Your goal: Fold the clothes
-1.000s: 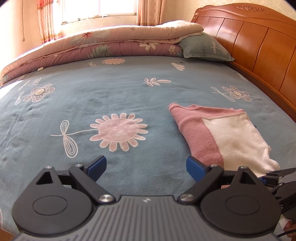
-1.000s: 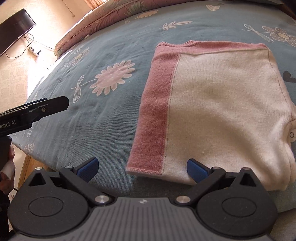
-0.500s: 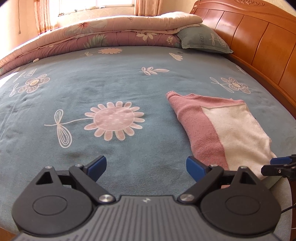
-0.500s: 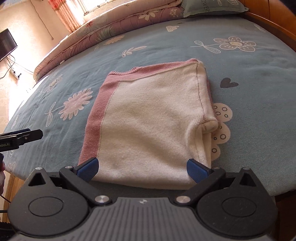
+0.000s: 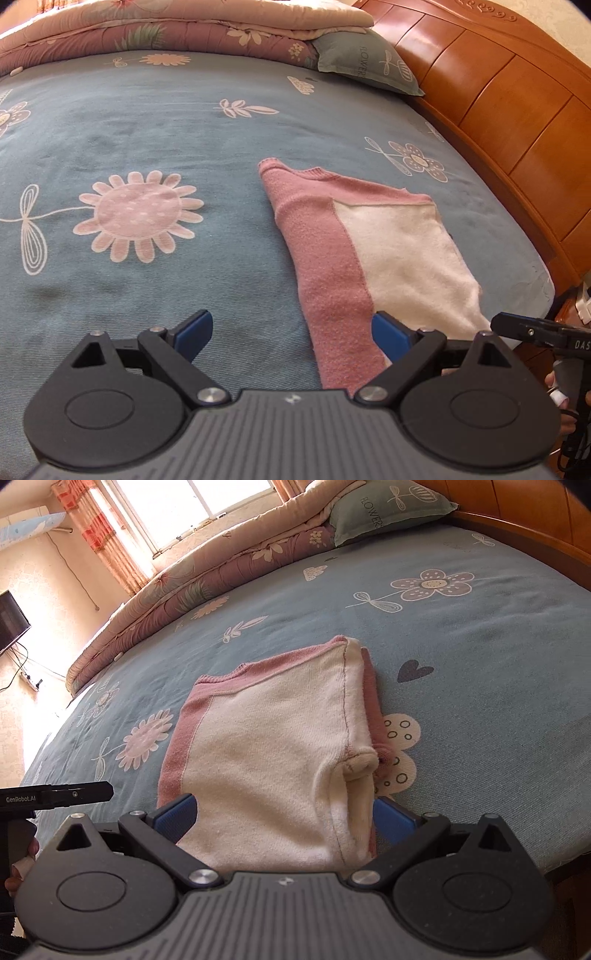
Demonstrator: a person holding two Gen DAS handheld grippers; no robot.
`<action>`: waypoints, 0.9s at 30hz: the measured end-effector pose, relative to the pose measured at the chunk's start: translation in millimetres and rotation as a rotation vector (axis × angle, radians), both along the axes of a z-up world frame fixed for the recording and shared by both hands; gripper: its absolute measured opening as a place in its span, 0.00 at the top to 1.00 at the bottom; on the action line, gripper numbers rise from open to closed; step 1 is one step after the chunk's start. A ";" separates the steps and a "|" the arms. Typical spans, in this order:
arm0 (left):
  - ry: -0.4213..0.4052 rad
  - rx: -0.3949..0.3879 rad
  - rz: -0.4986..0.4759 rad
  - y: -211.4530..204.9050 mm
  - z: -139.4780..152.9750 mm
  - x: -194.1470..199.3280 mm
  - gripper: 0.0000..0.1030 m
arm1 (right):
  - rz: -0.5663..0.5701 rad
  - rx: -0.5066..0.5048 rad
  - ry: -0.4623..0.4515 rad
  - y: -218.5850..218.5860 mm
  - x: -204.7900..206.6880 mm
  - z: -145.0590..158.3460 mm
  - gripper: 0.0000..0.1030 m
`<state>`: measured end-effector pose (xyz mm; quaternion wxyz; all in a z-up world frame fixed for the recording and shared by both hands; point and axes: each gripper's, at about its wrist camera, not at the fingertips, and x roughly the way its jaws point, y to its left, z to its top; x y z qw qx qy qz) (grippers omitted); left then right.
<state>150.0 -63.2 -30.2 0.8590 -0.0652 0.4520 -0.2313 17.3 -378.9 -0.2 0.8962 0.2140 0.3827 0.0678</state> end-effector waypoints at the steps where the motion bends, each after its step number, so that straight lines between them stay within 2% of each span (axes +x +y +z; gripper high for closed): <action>1: 0.016 -0.023 -0.006 -3.6 -1.2 4.2 0.10 | -0.009 0.012 0.000 -4.8 0.1 -2.1 0.00; 5: 0.089 -0.096 -0.007 -16.4 -11.0 21.1 0.10 | -0.030 0.098 0.005 -25.5 7.0 -10.9 0.00; 8: 0.138 -0.112 -0.001 -24.2 -21.2 32.9 0.10 | -0.024 0.180 0.010 -41.1 19.7 -16.1 0.00; 13: 0.204 -0.153 0.018 -25.8 -39.7 53.0 0.10 | 0.013 0.262 0.032 -63.3 56.6 -22.0 0.00; 15: 0.254 -0.191 0.025 -24.2 -50.4 63.6 0.10 | 0.034 0.301 0.055 -70.8 73.9 -26.3 0.00; 17: 0.303 -0.234 0.026 -24.0 -61.4 74.0 0.10 | 0.043 0.315 0.099 -74.9 90.9 -34.0 0.00; 20: 0.323 -0.292 0.003 -26.6 -69.0 87.3 0.10 | 0.056 0.290 0.176 -72.5 113.9 -47.9 0.00; 27: 0.367 -0.411 -0.025 -38.2 -81.6 125.0 0.10 | 0.120 0.379 0.172 -66.8 157.4 -61.5 0.00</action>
